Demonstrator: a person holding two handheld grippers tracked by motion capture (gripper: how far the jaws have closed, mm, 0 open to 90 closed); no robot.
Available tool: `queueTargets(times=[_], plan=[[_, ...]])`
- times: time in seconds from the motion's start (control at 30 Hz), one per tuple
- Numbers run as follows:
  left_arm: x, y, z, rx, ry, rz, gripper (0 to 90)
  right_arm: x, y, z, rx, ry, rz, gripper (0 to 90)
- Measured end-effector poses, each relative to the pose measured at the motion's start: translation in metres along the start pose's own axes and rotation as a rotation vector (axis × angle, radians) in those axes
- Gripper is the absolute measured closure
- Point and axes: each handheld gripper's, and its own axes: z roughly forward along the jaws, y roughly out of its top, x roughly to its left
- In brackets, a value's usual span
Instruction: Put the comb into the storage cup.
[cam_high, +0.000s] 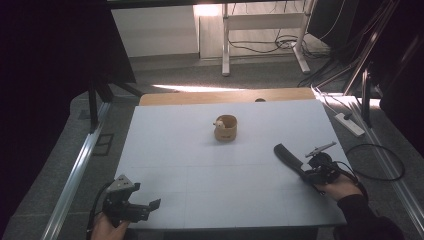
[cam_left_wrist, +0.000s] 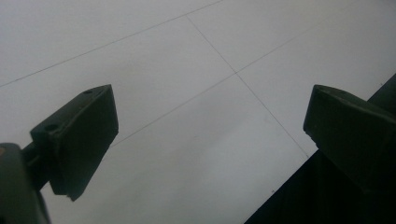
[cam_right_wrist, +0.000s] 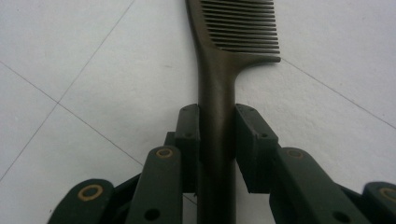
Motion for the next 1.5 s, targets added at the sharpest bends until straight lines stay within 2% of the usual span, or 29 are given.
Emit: queueTargets(times=[0.23,0.5,0.73,0.9,1.13,1.37,1.5], plan=[[-0.001,0.0,0.0,0.001,0.004,0.006,4.1,0.002,-0.001,-0.001,-0.008,-0.009,-0.016,72.8],[-0.004,0.001,0.001,0.005,0.013,0.035,4.6,0.002,-0.003,-0.004,-0.02,-0.036,-0.024,73.0],[-0.003,0.002,0.0,-0.001,-0.023,0.037,1.9,0.005,-0.004,-0.012,-0.082,-0.061,-0.04,73.0],[-0.003,0.004,0.0,-0.025,-0.038,0.031,0.9,0.009,-0.003,-0.018,-0.114,-0.073,-0.051,73.0],[-0.003,0.013,0.001,-0.054,-0.071,0.044,0.9,0.012,-0.003,-0.024,-0.167,-0.049,-0.056,73.0],[-0.006,0.027,0.006,-0.078,-0.114,0.098,0.0,0.017,-0.003,-0.034,-0.233,-0.039,-0.067,73.0],[-0.008,0.035,0.012,-0.072,-0.136,0.12,0.0,0.021,-0.003,-0.04,-0.274,-0.034,-0.087,73.0]])
